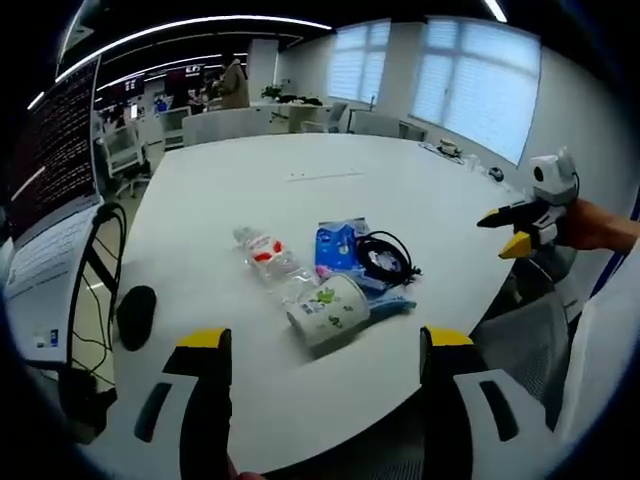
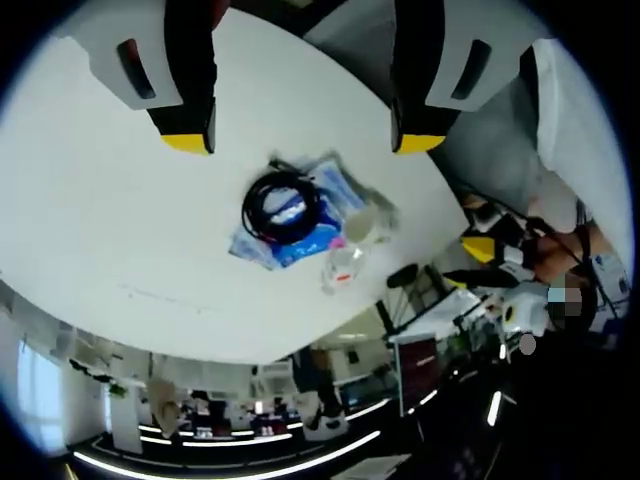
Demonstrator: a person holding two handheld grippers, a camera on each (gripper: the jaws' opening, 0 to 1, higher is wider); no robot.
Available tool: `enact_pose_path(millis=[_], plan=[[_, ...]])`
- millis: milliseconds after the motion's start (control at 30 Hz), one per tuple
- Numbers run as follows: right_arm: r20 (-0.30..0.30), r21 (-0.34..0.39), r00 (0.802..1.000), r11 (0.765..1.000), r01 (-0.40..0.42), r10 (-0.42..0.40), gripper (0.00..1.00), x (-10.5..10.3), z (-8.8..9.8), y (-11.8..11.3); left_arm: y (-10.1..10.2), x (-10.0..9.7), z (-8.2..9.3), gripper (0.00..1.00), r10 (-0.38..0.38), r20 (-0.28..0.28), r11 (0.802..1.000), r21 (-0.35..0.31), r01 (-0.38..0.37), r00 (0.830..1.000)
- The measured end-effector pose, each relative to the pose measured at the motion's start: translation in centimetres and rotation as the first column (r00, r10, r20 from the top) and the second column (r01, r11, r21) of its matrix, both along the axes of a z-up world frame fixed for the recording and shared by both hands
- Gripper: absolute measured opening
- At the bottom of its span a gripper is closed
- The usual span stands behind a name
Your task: Arrange the tabletop items into an orderly group along one side of the table until the central work area is clear of visible clutter.
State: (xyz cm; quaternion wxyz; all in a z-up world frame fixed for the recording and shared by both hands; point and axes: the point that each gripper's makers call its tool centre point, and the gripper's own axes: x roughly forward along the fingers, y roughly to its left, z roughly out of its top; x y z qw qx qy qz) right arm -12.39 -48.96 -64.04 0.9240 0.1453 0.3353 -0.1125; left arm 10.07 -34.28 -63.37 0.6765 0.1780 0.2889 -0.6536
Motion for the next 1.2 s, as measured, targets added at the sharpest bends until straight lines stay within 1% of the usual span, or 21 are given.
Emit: enact_pose_path(millis=[167,333,433,533,733,800,900,1200], plan=[[0.006,0.009,1.000,1.000,0.025,-0.025,0.69,-0.3,-0.3,0.2,-0.3,-0.2,-0.1,0.78,-0.010,-0.006,1.000,0.003,0.010,1.000],[0.004,0.017,0.999,0.999,0.035,-0.035,0.69,-0.5,-0.6,0.3,-0.7,-0.2,0.2,0.78,-0.012,-0.017,1.000,-0.008,0.012,1.000],[0.010,0.022,0.999,0.999,0.044,-0.044,0.69,-0.4,-0.5,0.2,-0.8,0.2,0.3,0.78,-0.003,-0.020,1.000,-0.012,0.003,1.000],[0.011,0.021,0.999,0.999,0.044,-0.044,0.69,-0.3,-0.4,0.0,-0.8,0.4,0.4,0.77,0.015,-0.040,1.000,-0.021,-0.016,0.999],[0.008,0.021,0.999,0.999,0.032,-0.032,0.69,0.0,-0.3,-0.1,-0.4,0.9,0.0,0.76,0.054,-0.051,0.998,-0.013,-0.055,0.997],[0.005,0.023,1.000,0.999,0.029,-0.029,0.69,0.1,-0.4,-0.1,-0.3,0.9,0.0,0.76,0.066,-0.062,0.998,-0.012,-0.067,0.996],[0.010,0.025,1.000,0.999,0.026,-0.026,0.68,0.2,-0.4,0.1,-0.2,1.0,0.0,0.76,0.072,-0.055,0.997,-0.009,-0.072,0.996],[0.018,0.046,1.000,0.999,0.021,-0.022,0.66,-0.1,-0.7,0.3,-0.1,0.4,0.0,0.76,0.085,-0.068,0.996,-0.005,-0.086,0.994]])
